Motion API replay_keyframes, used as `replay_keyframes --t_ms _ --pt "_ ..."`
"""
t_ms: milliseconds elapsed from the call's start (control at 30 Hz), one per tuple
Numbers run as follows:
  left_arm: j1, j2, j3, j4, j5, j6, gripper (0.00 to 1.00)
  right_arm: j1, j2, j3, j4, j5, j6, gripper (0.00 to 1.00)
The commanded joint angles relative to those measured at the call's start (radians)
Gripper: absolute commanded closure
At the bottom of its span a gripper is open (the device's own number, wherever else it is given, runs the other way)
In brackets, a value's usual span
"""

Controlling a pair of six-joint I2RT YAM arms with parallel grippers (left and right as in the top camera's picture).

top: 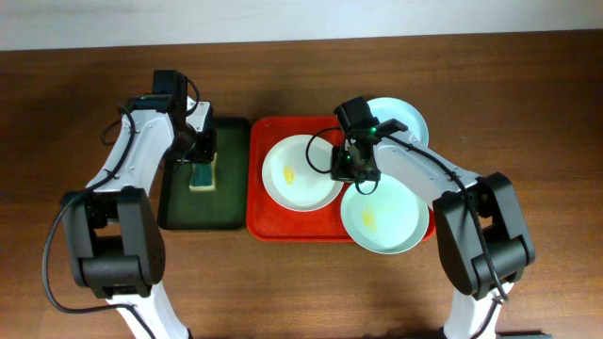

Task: Clean dirty plates on tray and stack at the side
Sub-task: 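Close left gripper on the green-and-yellow sponge in the water tray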

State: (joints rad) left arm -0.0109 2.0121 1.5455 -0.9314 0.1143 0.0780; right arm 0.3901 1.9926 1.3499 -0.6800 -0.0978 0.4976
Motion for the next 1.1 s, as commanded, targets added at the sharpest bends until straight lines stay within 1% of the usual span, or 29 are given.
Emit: replay_keyframes --t_ms 0,67,133,200,233,300,367,400,733,800,833,900,967,1033,1067 --pt "0.002 0.053 -0.007 0.002 -0.027 -0.022 0.67 0.011 0.011 -0.012 -0.005 0.005 0.005 0.96" --pt "0.002 0.067 -0.007 0.008 -0.033 -0.022 0.66 0.011 0.011 -0.012 -0.005 0.005 0.005 0.96" --pt "0.002 0.082 -0.007 0.008 -0.036 -0.022 0.69 0.011 0.011 -0.012 -0.005 0.006 0.005 0.96" --pt "0.003 0.088 -0.007 0.008 -0.113 -0.072 0.75 0.011 0.011 -0.012 -0.005 0.005 0.005 0.96" --pt "0.003 0.088 -0.007 0.008 -0.135 -0.091 0.75 0.011 0.011 -0.012 -0.006 0.006 0.005 0.96" --pt "-0.003 0.088 -0.007 0.011 -0.134 -0.091 0.73 0.011 0.011 -0.012 -0.01 0.006 0.005 0.96" --pt "-0.022 0.088 -0.007 0.01 -0.134 -0.09 0.68 0.011 0.011 -0.012 -0.011 0.006 0.005 0.96" --pt "-0.026 0.088 -0.007 0.01 -0.134 -0.09 0.67 0.011 0.011 -0.012 -0.011 0.006 0.005 0.96" --pt "-0.033 0.129 -0.007 -0.008 -0.13 -0.093 0.66 0.011 0.011 -0.012 -0.011 0.006 0.005 0.96" --pt "-0.032 0.129 -0.007 -0.008 -0.13 -0.093 0.69 0.011 0.011 -0.012 -0.011 0.006 0.005 0.96" --pt "-0.032 0.129 -0.007 -0.008 -0.13 -0.093 0.73 0.011 0.011 -0.012 -0.011 0.006 0.005 0.96" --pt "-0.032 0.129 -0.007 -0.008 -0.13 -0.093 0.74 0.011 0.011 -0.012 -0.011 0.006 0.005 0.96" --pt "-0.032 0.127 -0.004 -0.011 -0.127 -0.093 0.79 0.011 0.011 -0.012 -0.011 0.006 0.005 0.96" --pt "-0.032 0.124 0.032 -0.049 -0.071 -0.093 0.69 0.011 0.011 -0.012 -0.011 0.006 0.005 0.96" --pt "-0.032 0.122 0.055 -0.069 -0.057 -0.093 0.67 0.011 0.011 -0.012 -0.011 0.006 0.005 0.96"
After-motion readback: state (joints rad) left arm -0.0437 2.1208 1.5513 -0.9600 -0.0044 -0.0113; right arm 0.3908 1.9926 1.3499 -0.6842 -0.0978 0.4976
